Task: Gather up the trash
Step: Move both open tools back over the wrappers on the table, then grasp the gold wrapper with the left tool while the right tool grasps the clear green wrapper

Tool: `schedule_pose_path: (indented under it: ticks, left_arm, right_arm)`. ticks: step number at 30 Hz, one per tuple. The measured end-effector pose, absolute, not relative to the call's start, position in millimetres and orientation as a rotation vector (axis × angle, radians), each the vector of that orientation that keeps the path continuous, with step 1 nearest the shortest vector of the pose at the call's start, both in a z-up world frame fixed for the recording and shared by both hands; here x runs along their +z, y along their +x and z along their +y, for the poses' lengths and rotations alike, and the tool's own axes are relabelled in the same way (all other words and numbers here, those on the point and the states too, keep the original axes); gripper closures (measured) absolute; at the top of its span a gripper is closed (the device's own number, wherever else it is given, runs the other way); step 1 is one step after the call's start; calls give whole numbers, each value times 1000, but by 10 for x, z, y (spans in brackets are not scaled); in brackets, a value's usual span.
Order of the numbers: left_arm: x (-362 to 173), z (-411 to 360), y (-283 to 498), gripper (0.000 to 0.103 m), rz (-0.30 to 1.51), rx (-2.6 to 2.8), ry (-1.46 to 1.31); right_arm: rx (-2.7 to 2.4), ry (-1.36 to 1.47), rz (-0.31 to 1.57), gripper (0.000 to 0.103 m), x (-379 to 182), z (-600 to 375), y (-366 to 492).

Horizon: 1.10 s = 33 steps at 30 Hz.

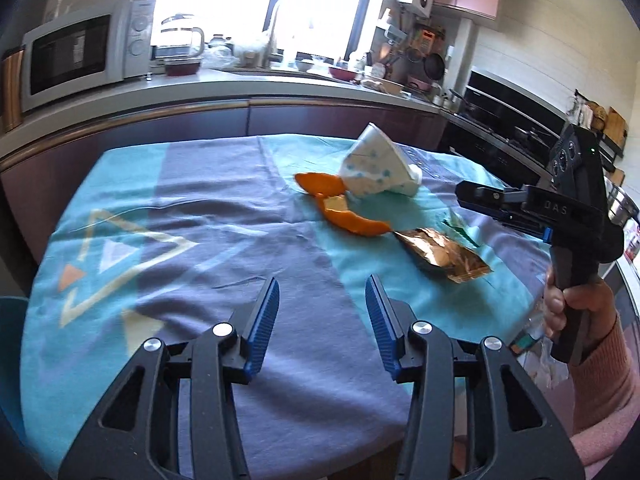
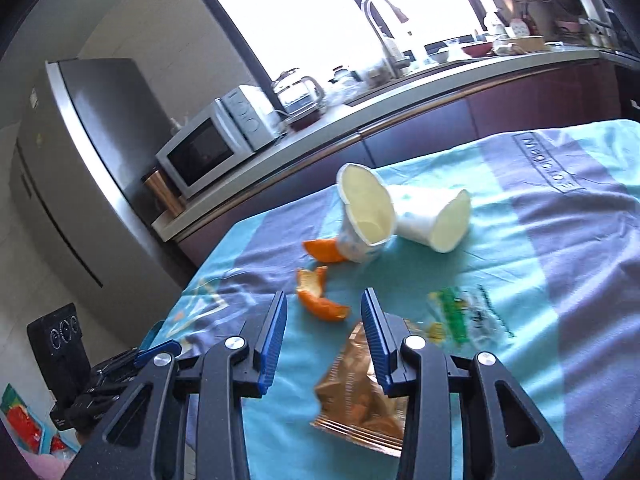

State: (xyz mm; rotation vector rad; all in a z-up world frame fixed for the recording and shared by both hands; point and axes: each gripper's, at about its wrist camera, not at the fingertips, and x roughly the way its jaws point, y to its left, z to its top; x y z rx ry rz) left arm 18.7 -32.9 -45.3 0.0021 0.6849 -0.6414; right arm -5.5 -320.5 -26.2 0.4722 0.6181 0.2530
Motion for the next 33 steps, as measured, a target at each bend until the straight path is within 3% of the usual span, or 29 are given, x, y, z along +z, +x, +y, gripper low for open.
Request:
schedule_pose_path:
  ticks: [12,25,29,33]
  left_arm:
    - [-644,-1297,260,52,816,-863,25]
    - [-894,-1693,475,51,937,-918,-14]
    - [-883,-1752,552,64,949,-927,-35]
    - [-899,-1790,594,86,953,-923,-49]
  right_arm:
    - [136,453,663,60,-593,-3597,-166]
    - [99,321,693,56,-682,-3456,-77]
    - [92,312,696,56,-690,-3472,-51]
    - [103,328,705,76,-718,-3502,-29]
